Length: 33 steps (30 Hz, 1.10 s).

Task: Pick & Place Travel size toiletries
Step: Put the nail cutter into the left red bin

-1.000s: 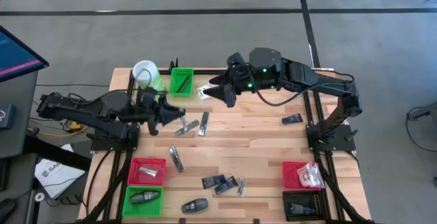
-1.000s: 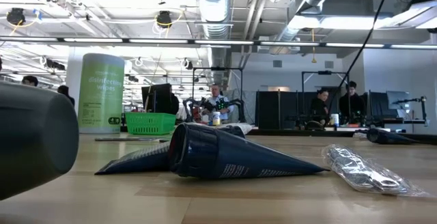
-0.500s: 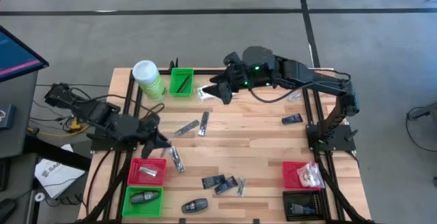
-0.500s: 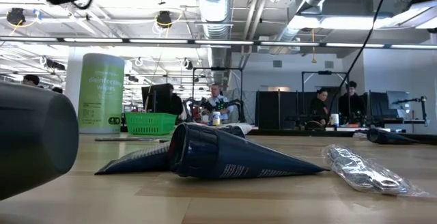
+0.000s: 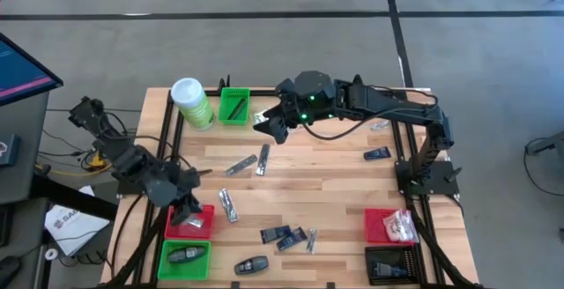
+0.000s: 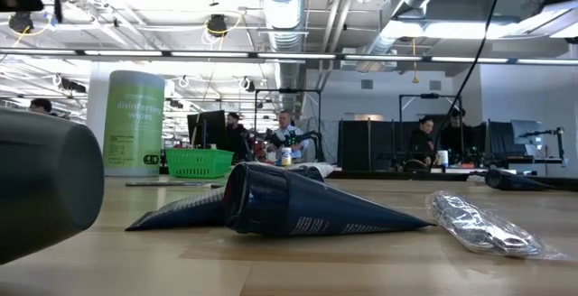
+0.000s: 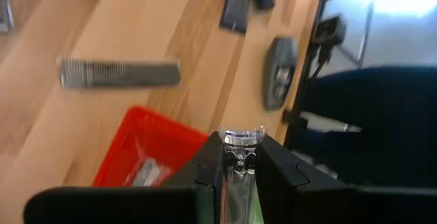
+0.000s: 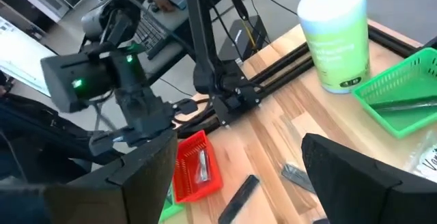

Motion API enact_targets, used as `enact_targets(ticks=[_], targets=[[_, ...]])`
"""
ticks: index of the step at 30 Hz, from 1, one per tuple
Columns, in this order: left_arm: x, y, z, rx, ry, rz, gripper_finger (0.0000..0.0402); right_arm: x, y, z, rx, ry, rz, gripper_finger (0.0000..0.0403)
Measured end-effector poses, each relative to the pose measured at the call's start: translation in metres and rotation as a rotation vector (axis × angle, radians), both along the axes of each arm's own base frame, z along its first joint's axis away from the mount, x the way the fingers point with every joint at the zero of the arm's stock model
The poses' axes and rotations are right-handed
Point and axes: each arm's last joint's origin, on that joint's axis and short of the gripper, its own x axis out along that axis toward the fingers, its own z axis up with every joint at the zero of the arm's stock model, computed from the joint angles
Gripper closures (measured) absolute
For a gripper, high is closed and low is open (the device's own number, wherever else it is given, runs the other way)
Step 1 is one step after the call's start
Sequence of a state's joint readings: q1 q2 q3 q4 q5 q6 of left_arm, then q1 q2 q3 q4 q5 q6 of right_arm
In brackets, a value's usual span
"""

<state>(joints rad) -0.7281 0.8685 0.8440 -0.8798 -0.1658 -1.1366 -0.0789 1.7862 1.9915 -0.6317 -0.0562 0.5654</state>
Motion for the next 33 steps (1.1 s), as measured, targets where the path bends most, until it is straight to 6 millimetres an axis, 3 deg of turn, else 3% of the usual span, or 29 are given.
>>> enact_targets(ticks=[6,10,24,33], targets=[[-0.004,-0.014,-0.008,0.0,0.072,-0.025,0.0355,0.002,0.005,-0.002,-0.005,0.003,0.016,0.01],[-0.007,-0.02,-0.011,0.008,0.111,-0.025,0.0355,0.003,0.01,-0.002,-0.113,0.003,0.077,0.01],[-0.011,-0.022,-0.021,0.109,0.136,0.067,0.0355,0.004,0.023,-0.001,-0.111,-0.008,0.105,0.01],[-0.004,-0.036,-0.042,0.294,0.238,-0.075,0.0355,0.004,0.028,0.001,-0.113,-0.033,0.116,0.01]])
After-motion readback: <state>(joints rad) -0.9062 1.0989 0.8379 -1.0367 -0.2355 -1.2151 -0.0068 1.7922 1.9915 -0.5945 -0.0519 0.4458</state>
